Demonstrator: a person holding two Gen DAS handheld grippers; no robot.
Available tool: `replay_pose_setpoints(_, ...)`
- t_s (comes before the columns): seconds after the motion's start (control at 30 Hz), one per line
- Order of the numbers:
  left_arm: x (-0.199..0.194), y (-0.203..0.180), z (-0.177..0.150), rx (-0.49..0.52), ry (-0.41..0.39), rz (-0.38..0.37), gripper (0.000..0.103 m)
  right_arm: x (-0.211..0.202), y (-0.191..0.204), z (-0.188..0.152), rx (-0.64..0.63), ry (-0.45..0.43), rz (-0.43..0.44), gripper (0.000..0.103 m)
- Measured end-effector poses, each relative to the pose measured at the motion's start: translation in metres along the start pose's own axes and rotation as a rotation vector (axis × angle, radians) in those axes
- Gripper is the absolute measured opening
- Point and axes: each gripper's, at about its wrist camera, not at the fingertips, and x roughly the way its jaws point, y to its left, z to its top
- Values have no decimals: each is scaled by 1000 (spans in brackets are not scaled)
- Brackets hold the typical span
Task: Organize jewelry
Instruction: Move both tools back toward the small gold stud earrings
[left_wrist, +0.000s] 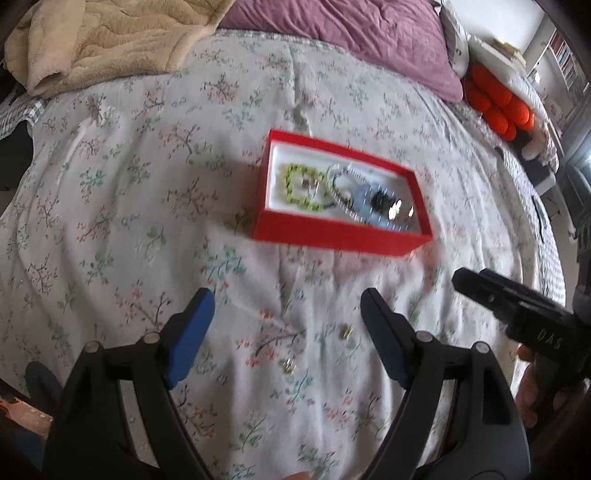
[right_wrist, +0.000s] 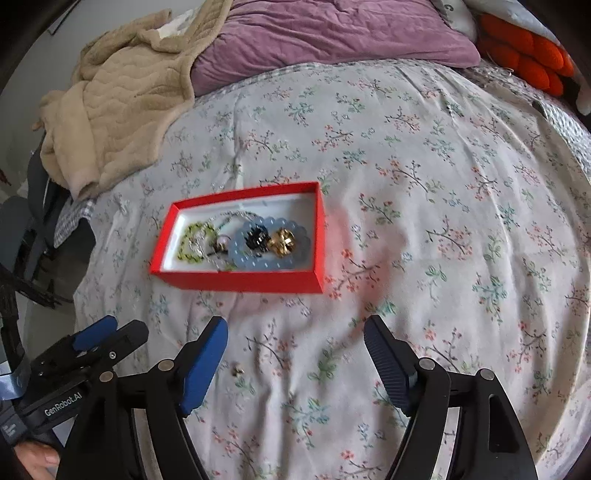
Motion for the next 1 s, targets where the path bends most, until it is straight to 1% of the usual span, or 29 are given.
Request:
replay_pose_setpoints(0.17, 7, 5, -13, 9, 64, 40, 82, 2, -4, -9, -7, 26, -15, 78)
replay_pose_setpoints(0.27, 11, 8, -18, 13, 91, 47, 82, 5, -6, -15, -16, 49, -30, 78)
replay_pose_setpoints(0.6, 23, 21, -27, -35, 172, 11, 82, 21, -7, -28, -45, 115, -74, 78)
replay_pose_setpoints(0.8, 30, 13, -31, -23, 194, -19, 81, 32, -7, -34, -61, 158, -85, 78)
replay_pose_setpoints(0.83, 31, 11, -31, -17, 199, -22, 80, 33, -6, -34, -66, 162, -88, 78)
replay_pose_setpoints(0.9, 34, 6, -34, 10, 211, -29, 74, 34, -5, -35, -72, 166, -89, 78)
replay_pose_setpoints(0.97, 38, 1, -38, 46, 233, -25, 61, 34, -5, -36, -76, 168, -89, 78)
replay_pose_setpoints(1.0, 40, -1, -39, 58, 244, -22, 57, 35, -5, -37, -79, 170, -89, 78)
